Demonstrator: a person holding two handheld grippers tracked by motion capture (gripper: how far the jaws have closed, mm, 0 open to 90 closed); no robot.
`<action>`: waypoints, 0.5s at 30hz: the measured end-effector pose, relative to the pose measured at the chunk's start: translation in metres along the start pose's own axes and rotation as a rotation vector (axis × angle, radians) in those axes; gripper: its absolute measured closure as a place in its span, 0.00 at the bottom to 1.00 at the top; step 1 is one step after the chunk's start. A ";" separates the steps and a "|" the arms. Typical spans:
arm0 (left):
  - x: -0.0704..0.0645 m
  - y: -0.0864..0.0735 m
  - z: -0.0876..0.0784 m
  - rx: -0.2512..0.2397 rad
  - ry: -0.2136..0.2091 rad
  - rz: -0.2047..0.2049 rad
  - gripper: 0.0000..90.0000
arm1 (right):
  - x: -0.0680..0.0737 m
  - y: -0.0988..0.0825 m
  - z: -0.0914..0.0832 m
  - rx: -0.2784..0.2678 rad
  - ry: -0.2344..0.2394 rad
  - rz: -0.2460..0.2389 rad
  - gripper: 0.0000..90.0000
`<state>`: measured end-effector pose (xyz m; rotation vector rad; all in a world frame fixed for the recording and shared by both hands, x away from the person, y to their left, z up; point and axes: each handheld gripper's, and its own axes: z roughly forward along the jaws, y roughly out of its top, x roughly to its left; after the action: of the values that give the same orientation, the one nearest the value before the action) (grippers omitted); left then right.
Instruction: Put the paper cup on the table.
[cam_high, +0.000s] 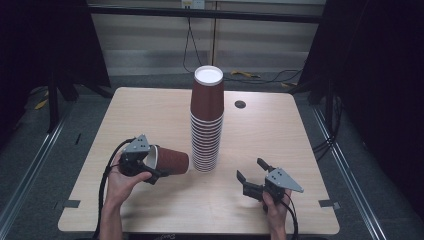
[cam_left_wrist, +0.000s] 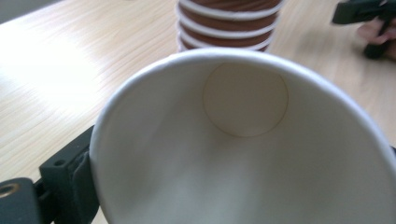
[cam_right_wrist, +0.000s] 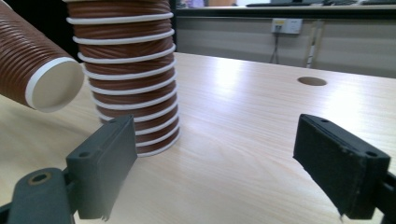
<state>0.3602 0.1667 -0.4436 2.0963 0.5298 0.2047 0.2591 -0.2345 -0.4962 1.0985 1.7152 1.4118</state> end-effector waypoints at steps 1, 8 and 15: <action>0.002 0.001 0.000 0.004 0.002 -0.003 0.04 | 0.000 -0.001 0.001 0.001 -0.009 0.001 0.15; 0.008 0.009 -0.004 0.031 0.019 -0.024 0.04 | 0.000 -0.004 -0.002 -0.046 -0.068 0.015 0.15; 0.021 0.013 -0.006 0.074 0.044 -0.043 0.04 | 0.004 -0.009 -0.011 -0.138 -0.081 -0.010 0.15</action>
<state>0.3803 0.1745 -0.4305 2.1543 0.6163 0.2100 0.2463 -0.2364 -0.5025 1.0558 1.5408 1.4362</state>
